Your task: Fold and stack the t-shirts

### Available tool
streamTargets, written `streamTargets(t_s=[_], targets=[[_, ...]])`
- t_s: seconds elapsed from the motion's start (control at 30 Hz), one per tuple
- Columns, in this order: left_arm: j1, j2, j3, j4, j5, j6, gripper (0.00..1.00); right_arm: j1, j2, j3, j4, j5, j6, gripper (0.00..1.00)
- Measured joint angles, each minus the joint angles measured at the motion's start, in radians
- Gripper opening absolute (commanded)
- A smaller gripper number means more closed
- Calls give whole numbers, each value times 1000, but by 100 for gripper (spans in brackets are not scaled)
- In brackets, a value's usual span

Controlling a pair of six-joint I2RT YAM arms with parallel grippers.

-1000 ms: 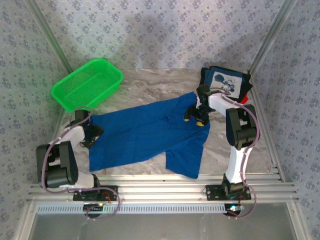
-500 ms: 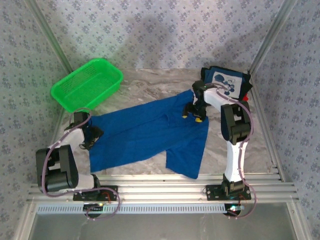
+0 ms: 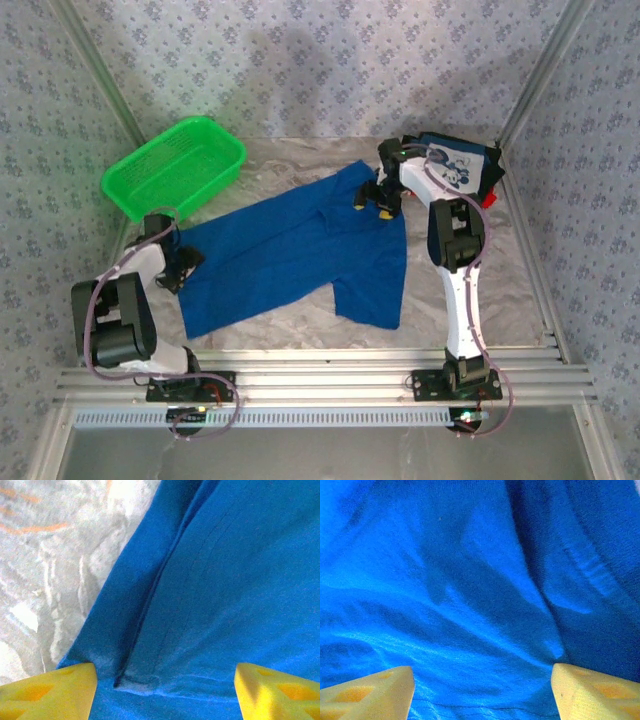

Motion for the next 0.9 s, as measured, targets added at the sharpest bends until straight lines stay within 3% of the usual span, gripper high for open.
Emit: streamTargets(t_s=[0.17,0.27,0.5,0.63,0.73,0.9], targets=[[4,-101,11,-58,46,-3,82,-24,-85,-82,13,-52,-41,78],[3,-252,19,-130,79,-12,89,-31,-237,-185,16,-99,-64,78],[3,-534,29,-372,127,-28,87,-42,-659,-483,-16,-201,-116,79],[3,-672,-65,-517,135,-64,82,-41,-795,-725,-60,-237,-117,79],[0,-698,-132,-586,142,-98,80,-40,-827,-877,-105,-248,-124,79],[-31,-607,-142,-628,99,-120,76,-40,-836,-990,-131,-278,-143,78]])
